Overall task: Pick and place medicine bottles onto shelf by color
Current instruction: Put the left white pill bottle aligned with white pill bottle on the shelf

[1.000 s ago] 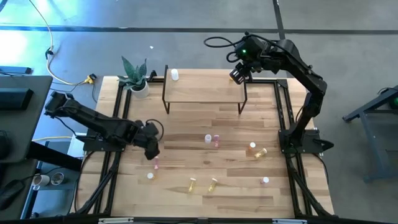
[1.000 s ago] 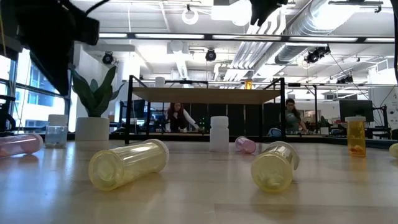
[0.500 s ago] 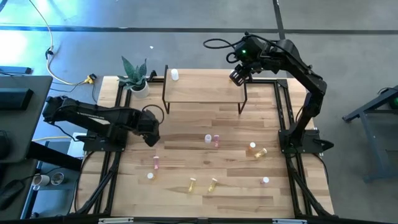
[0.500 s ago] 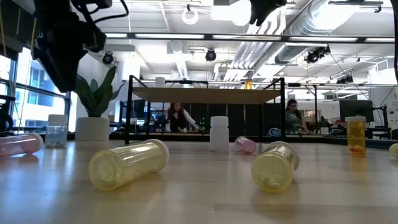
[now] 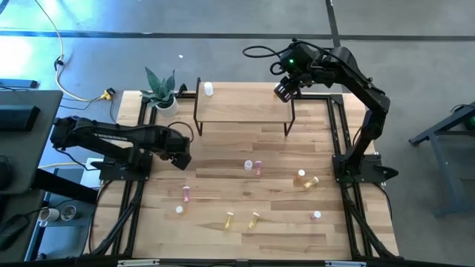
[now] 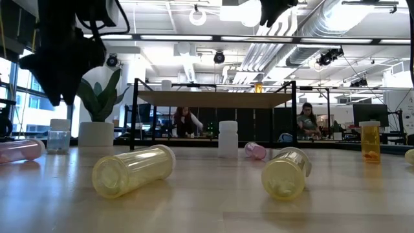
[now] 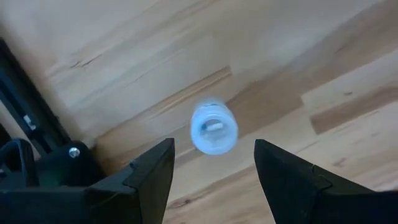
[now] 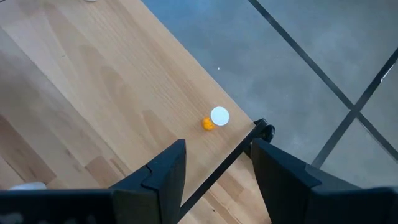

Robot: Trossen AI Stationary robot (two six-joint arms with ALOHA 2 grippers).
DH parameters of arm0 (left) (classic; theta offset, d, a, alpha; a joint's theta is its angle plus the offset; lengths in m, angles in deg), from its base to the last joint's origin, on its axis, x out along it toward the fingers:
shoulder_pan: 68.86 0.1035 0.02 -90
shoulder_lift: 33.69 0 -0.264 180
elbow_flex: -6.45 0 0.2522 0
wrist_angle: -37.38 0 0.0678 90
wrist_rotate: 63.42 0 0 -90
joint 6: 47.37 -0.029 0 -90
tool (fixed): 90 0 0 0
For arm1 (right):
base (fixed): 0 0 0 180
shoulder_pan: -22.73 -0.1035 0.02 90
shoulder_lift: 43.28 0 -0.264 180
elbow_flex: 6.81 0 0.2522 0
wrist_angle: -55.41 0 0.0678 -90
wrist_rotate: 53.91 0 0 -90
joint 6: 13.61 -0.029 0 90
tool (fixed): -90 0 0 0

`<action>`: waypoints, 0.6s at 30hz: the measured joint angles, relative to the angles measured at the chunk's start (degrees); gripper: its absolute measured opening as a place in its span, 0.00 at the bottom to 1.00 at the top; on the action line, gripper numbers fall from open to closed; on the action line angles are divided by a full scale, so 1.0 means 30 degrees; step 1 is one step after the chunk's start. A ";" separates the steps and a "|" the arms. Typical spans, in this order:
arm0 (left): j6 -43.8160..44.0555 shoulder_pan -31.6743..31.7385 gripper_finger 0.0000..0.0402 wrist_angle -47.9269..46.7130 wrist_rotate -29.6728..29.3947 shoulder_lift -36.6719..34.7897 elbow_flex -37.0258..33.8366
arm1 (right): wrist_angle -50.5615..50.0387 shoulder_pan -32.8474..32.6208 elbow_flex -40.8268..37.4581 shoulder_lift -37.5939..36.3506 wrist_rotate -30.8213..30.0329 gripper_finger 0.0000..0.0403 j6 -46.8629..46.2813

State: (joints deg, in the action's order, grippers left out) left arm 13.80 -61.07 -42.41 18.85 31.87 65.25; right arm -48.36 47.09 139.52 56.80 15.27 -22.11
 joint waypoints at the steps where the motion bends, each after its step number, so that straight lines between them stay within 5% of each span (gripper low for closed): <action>1: 0.0048 0.0055 0.53 0.0066 0.0014 0.0000 -0.0084 | 0.0003 0.0000 0.0000 0.0000 -0.0002 0.43 0.0000; 18: 0.0062 0.0418 0.53 0.1020 0.0361 0.0994 -0.0460 | -0.0005 0.0004 0.0000 0.0000 -0.0002 0.43 -0.0087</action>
State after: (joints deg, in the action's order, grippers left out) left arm 13.99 -59.82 -39.35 19.94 34.85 63.87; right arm -48.37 47.10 139.52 56.80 15.27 -22.37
